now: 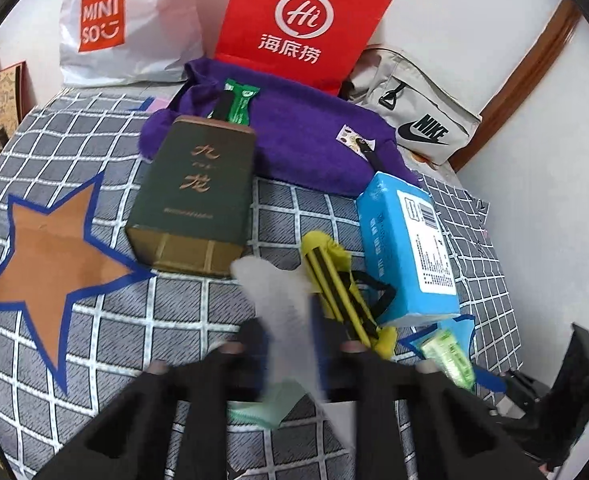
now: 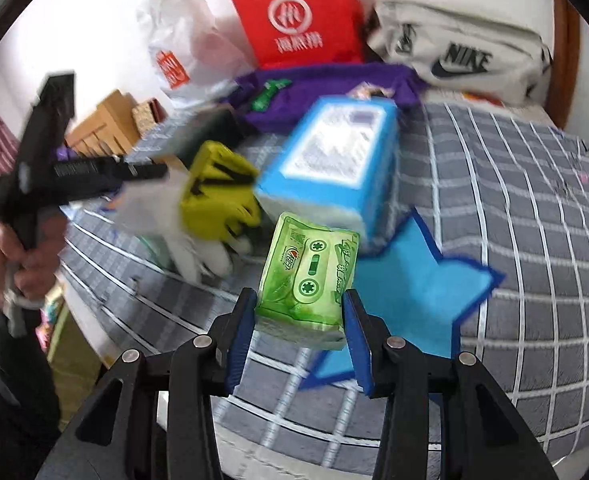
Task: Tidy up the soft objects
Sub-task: 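Grasp the green tissue pack with right tool while left tool grasps the white mesh bag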
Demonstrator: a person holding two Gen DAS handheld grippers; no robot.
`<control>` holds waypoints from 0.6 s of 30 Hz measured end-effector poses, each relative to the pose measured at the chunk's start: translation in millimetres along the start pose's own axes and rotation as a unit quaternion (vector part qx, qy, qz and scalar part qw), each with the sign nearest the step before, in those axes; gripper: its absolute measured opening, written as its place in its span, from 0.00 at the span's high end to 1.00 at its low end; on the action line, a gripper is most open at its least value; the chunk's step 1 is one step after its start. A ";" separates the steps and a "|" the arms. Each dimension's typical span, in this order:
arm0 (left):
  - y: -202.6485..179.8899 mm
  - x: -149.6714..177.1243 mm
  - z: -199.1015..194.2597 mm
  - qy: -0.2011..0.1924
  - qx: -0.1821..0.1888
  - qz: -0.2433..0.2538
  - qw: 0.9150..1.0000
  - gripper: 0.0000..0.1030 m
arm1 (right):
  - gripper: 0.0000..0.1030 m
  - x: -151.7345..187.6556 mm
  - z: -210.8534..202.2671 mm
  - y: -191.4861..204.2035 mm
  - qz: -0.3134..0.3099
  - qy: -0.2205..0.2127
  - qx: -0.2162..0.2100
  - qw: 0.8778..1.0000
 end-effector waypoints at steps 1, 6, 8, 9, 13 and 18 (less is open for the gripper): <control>-2.8 -1.0 -0.2 -0.002 0.001 0.007 1.000 0.94 | 0.58 3.3 4.7 -5.2 0.005 0.002 0.003 1.000; -10.6 -9.4 -24.6 -0.031 -0.011 0.031 0.999 0.97 | 0.56 5.3 12.3 -15.5 0.009 0.001 -0.002 1.000; -11.7 -13.4 -37.3 -0.042 -0.019 0.039 0.998 0.97 | 0.54 4.0 12.9 -13.2 0.001 0.004 0.004 1.000; -10.7 -14.8 -44.5 -0.045 -0.023 0.039 0.998 0.97 | 0.49 3.2 13.8 -12.3 -0.003 0.006 0.007 1.000; 5.2 -15.5 -73.1 -0.062 -0.041 0.030 0.997 0.97 | 0.31 -1.6 20.0 -13.7 -0.005 0.006 0.030 1.000; 43.0 -1.9 -96.7 -0.068 -0.077 0.002 0.995 0.97 | 0.23 -2.1 35.8 -15.8 0.010 0.019 0.034 0.999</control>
Point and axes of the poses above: each gripper's, at about its wrist camera, not at the fingertips, and z roughly the way its jaws point, y to its left, x to its underside, the point moved 9 cm from there along z, roughly the way its jaws point, and after that the axes turned 5 degrees about z, right-handed, at the moved point
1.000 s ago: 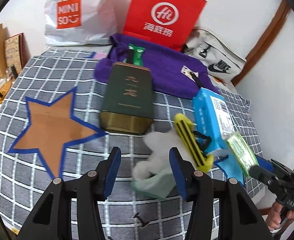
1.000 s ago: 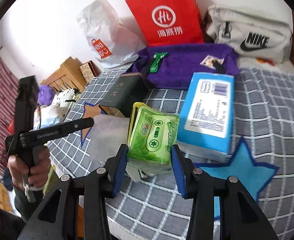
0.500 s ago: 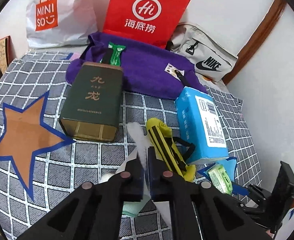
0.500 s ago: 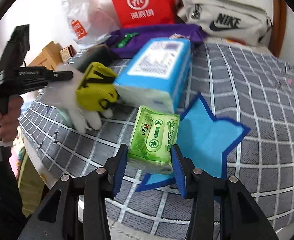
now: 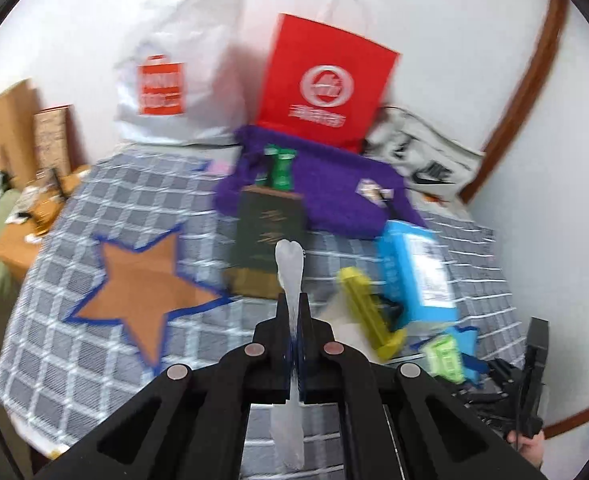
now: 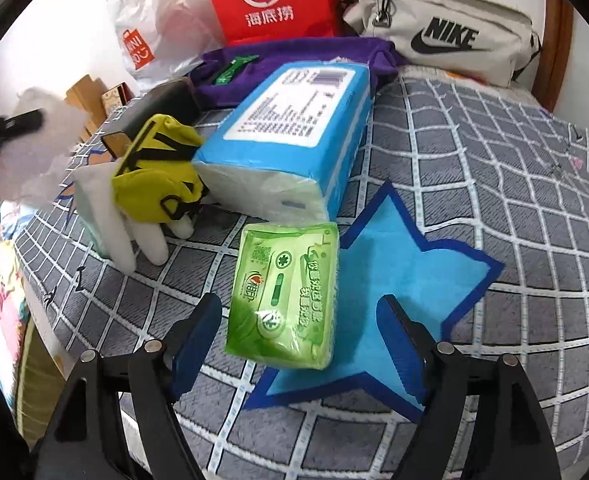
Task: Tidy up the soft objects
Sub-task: 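Grasp the green tissue pack with right tool while left tool grasps the white mesh bag, then carry the green tissue pack and white mesh bag over the purple towel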
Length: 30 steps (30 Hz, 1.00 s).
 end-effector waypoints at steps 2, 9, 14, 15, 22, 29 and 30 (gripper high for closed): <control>17.5 10.6 1.3 0.009 -0.025 -0.006 1.000 0.97 | 0.23 1.0 4.7 2.3 0.000 0.000 0.005 1.000; 59.5 65.1 40.2 0.069 -0.069 -0.031 0.995 0.97 | 0.30 0.3 8.9 6.5 -0.022 -0.029 0.039 0.999; 73.2 84.0 58.1 0.081 -0.105 -0.027 0.991 0.96 | 0.45 1.8 8.0 8.8 -0.044 -0.038 0.058 0.997; 76.5 86.5 59.3 0.086 -0.114 -0.024 0.989 0.92 | 0.46 2.7 7.7 9.8 -0.046 -0.038 0.057 0.997; 75.6 96.0 76.8 0.091 -0.107 -0.003 0.990 0.60 | 0.46 3.4 8.4 11.5 -0.050 -0.043 0.063 0.996; 54.2 89.7 85.1 0.067 -0.101 0.025 0.992 0.67 | 0.49 5.7 7.1 14.6 -0.043 -0.044 0.059 0.996; 54.4 89.1 83.6 0.067 -0.096 0.020 0.993 0.85 | 0.49 6.3 6.4 15.4 -0.043 -0.043 0.056 0.997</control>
Point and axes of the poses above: each gripper's, at about its wrist camera, not at the fingertips, and z roughly the way its jaws point, y to its left, x to its underside, the point moved 9 cm from there along z, roughly the way its jaws point, and after that the axes turned 5 degrees about z, right-handed, at the moved point
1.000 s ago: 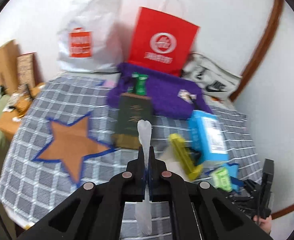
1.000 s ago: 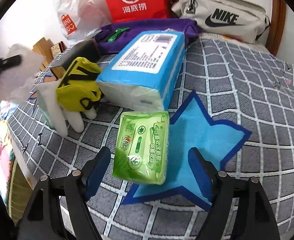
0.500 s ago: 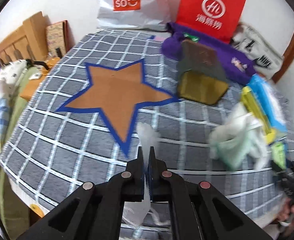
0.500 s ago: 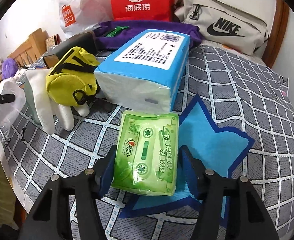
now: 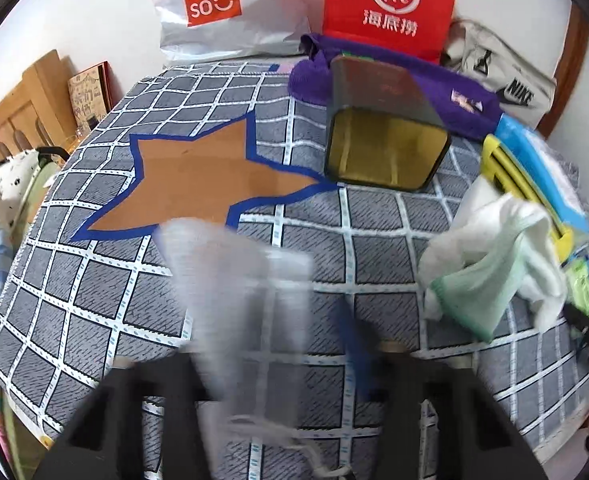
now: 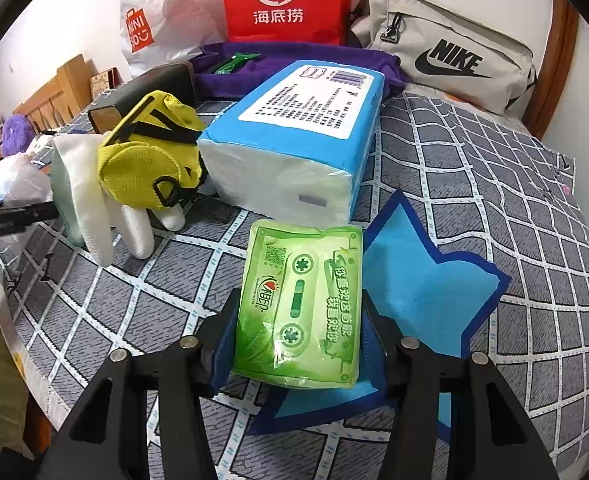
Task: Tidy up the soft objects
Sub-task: 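Carry the green tissue pack and white mesh bag over the purple towel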
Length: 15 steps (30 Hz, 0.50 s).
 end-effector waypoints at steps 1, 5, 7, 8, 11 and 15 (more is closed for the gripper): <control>0.3 -0.4 -0.9 0.002 0.014 -0.008 1.000 0.90 | 0.50 0.5 -0.9 0.6 -0.001 0.001 -0.001 1.000; -3.6 0.8 -5.4 0.008 0.064 -0.037 0.997 0.92 | 0.53 -0.7 -9.7 4.7 0.000 0.001 -0.016 1.000; -6.3 1.0 -10.5 0.005 0.072 -0.041 0.997 0.93 | 0.53 -3.7 -19.1 7.6 0.000 -0.007 -0.022 1.000; -9.1 -0.2 -13.5 0.002 0.076 -0.041 0.996 0.93 | 0.53 -5.8 -23.9 8.8 -0.001 -0.011 -0.025 1.000; -18.3 -8.6 -25.6 -0.011 0.075 -0.036 0.996 0.93 | 0.53 -12.7 -36.0 10.2 -0.002 -0.022 -0.031 0.999; -20.4 -25.4 -42.7 -0.030 0.075 -0.034 0.996 0.93 | 0.53 -21.6 -50.5 12.5 -0.007 -0.032 -0.037 0.999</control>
Point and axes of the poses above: each gripper's, at about its wrist camera, not at the fingertips, and z roughly the way its jaws point, y to its left, x to its underside, the point moved 9 cm from there along z, roughly the way its jaws point, and after that the axes turned 5 degrees about z, right-handed, at the moved point
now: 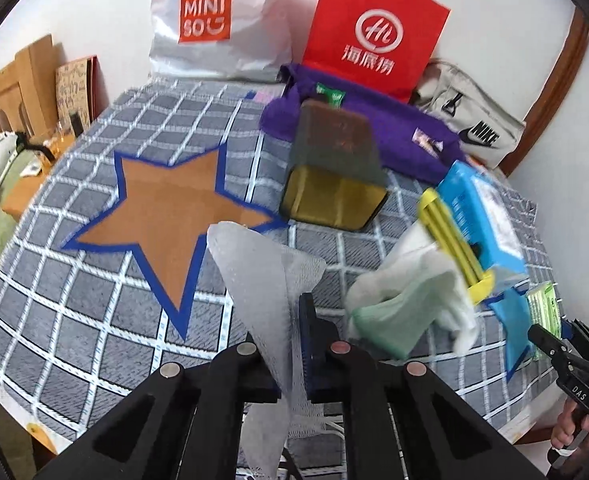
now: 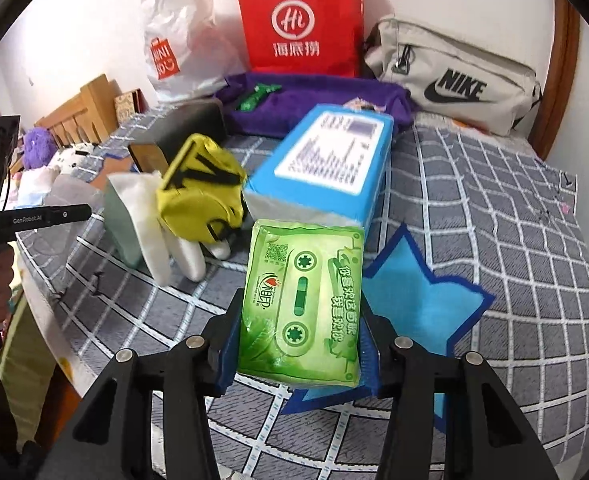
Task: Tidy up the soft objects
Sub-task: 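Carry the green tissue pack and white mesh bag over the purple towel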
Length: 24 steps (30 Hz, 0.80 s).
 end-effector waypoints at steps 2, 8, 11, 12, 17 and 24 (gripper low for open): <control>-4.6 -8.8 -9.8 -0.011 0.001 0.003 1.000 0.93 | 0.53 -8.5 -8.8 1.0 -0.005 -0.009 0.000 1.000; -12.0 -37.2 -35.0 -0.040 0.002 0.011 0.999 0.93 | 0.53 -35.3 -26.6 2.4 -0.004 -0.033 -0.016 0.999; -15.3 -50.5 -40.9 -0.050 0.000 0.015 0.999 0.93 | 0.53 -49.4 -31.4 0.4 -0.003 -0.042 -0.016 0.999; -16.4 -55.0 -42.7 -0.052 0.001 0.015 0.999 0.93 | 0.53 -54.0 -31.9 -1.0 -0.001 -0.044 -0.015 0.999; -23.0 -74.2 -47.5 -0.062 0.003 0.018 0.998 0.93 | 0.53 -72.9 -35.8 -6.0 0.005 -0.054 -0.016 0.998; -30.8 -98.4 -51.8 -0.073 0.000 0.025 0.997 0.93 | 0.53 -95.9 -34.5 -12.1 0.013 -0.058 -0.018 0.998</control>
Point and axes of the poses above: each gripper's, at about its wrist camera, not at the fingertips, and z roughly the way its jaws point, y to its left, x to its underside, the point moved 9 cm from there along z, roughly the way its jaws point, and after that the axes turned 5 degrees about z, right-handed, at the moved point
